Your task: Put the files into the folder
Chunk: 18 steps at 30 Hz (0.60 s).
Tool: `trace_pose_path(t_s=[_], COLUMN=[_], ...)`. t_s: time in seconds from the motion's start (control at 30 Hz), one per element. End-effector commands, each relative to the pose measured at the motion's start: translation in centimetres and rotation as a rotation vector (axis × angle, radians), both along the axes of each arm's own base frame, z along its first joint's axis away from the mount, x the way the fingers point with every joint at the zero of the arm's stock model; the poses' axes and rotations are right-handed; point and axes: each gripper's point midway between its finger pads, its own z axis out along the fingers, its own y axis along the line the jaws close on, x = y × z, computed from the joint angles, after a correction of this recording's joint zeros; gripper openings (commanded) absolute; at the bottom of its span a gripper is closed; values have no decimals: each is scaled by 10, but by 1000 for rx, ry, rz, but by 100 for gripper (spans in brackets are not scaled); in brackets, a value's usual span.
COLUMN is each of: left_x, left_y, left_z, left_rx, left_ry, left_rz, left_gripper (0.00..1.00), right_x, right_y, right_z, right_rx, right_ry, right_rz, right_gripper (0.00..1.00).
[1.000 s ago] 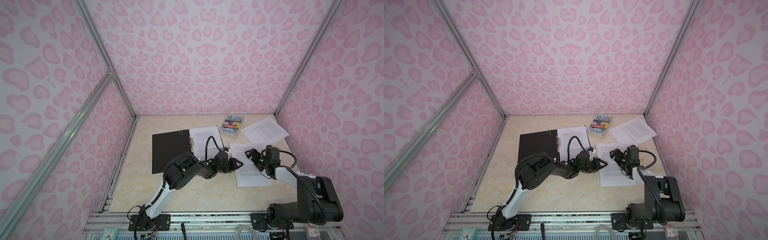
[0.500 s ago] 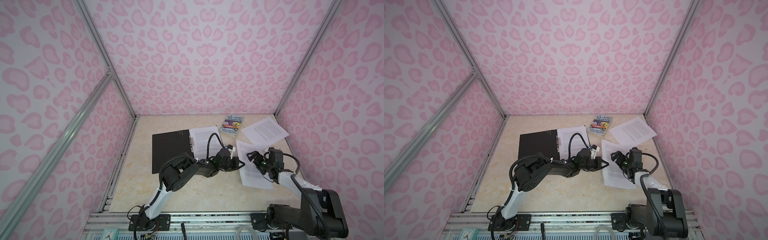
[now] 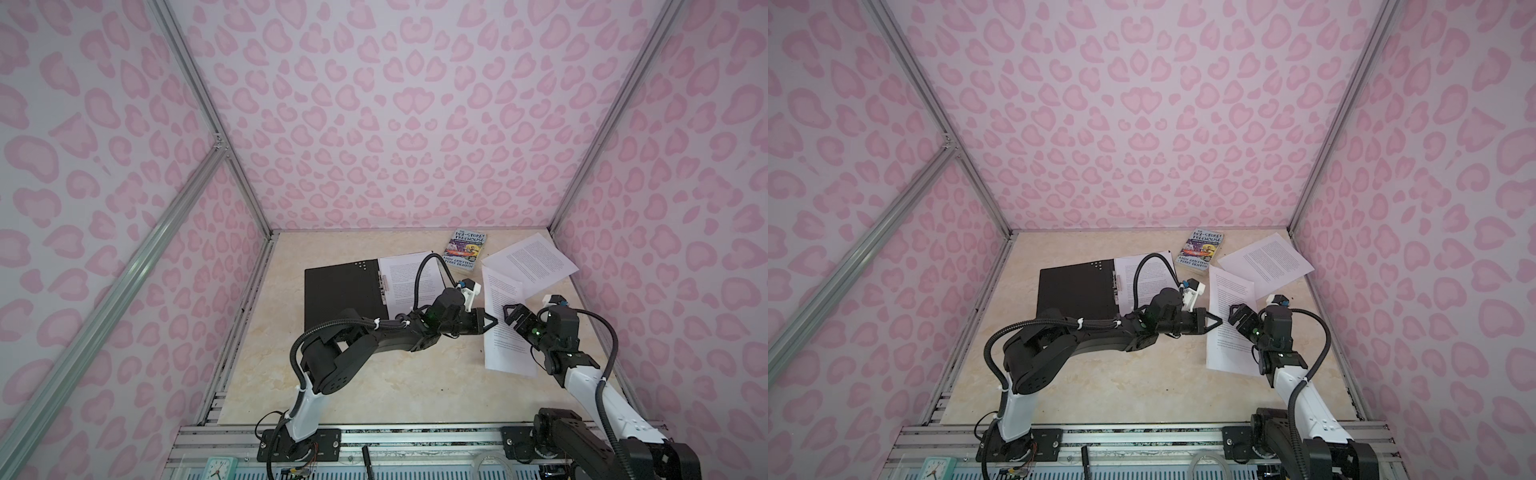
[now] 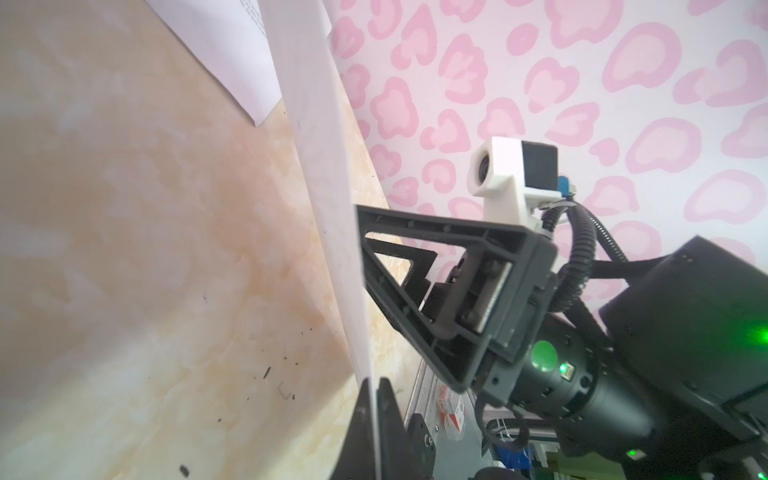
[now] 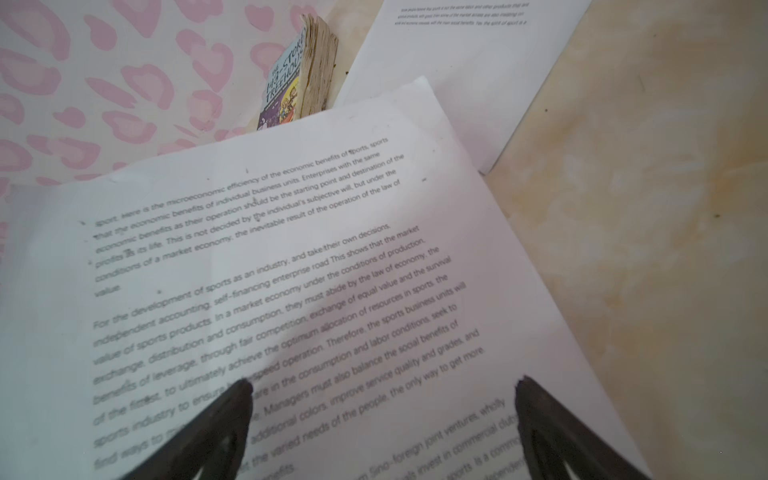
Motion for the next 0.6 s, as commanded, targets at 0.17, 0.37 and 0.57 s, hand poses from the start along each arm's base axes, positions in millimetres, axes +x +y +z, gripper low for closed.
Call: trace_pose_path(t_s=[0.17, 0.37, 0.57], left_x=[10, 13, 12], left_y=[26, 54, 92], left_z=[34, 62, 88], left_rx=[97, 151, 203], left_ry=[-154, -237, -313], left_rz=[84, 158, 245], left_gripper=[4, 4, 4], right_x=[-7, -9, -5], right_y=[-11, -13, 1], right_z=[15, 23, 30], right_rx=[-57, -70, -56], right_ry=[-112, -151, -199], right_rz=[-56, -65, -3], right_gripper=[98, 98, 98])
